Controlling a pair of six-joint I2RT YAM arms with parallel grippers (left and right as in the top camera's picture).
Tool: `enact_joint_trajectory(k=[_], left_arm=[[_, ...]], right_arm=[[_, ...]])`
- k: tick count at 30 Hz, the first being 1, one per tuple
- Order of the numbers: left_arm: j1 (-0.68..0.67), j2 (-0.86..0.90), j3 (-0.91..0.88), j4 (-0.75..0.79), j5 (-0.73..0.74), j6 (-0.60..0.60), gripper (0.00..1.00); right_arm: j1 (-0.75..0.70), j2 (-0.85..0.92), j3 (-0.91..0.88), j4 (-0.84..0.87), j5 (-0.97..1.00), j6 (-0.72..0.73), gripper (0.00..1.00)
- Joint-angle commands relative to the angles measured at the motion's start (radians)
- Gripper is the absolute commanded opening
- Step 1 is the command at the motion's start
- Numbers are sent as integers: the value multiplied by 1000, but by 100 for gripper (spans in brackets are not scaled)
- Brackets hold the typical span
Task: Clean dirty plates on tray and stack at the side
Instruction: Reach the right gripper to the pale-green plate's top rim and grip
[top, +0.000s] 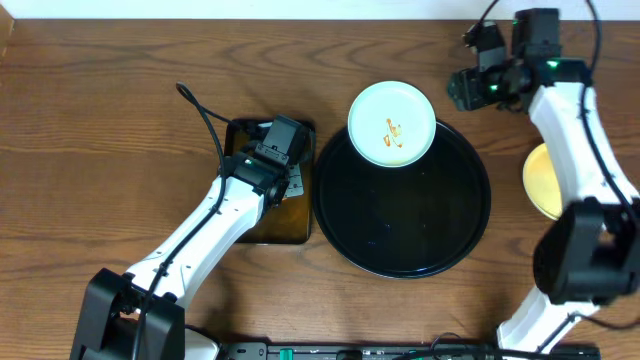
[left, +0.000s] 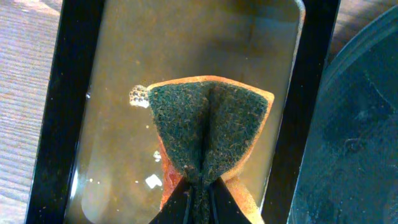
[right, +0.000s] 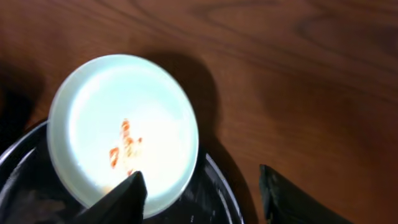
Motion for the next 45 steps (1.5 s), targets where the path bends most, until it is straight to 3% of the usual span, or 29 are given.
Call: enact_joint_trajectory(k=[1,13,17,35,45], left_arm=[[5,-13,-4,7,-16,27,8],[5,-13,-4,7,-16,29,8],[5,-13,-4,7,-16,29,8],[5,-13,-4,7,-16,28,8],[5,-13,-4,6,-16,28,8]], right_arm=[[17,76,19,39,-8,-24,55],[29,246,19,174,-80,18,51],[29,280,19,184,-118,18,45],[36,296,-34,214,-157,22,30],[35,296,-51,228,-198,34,5]])
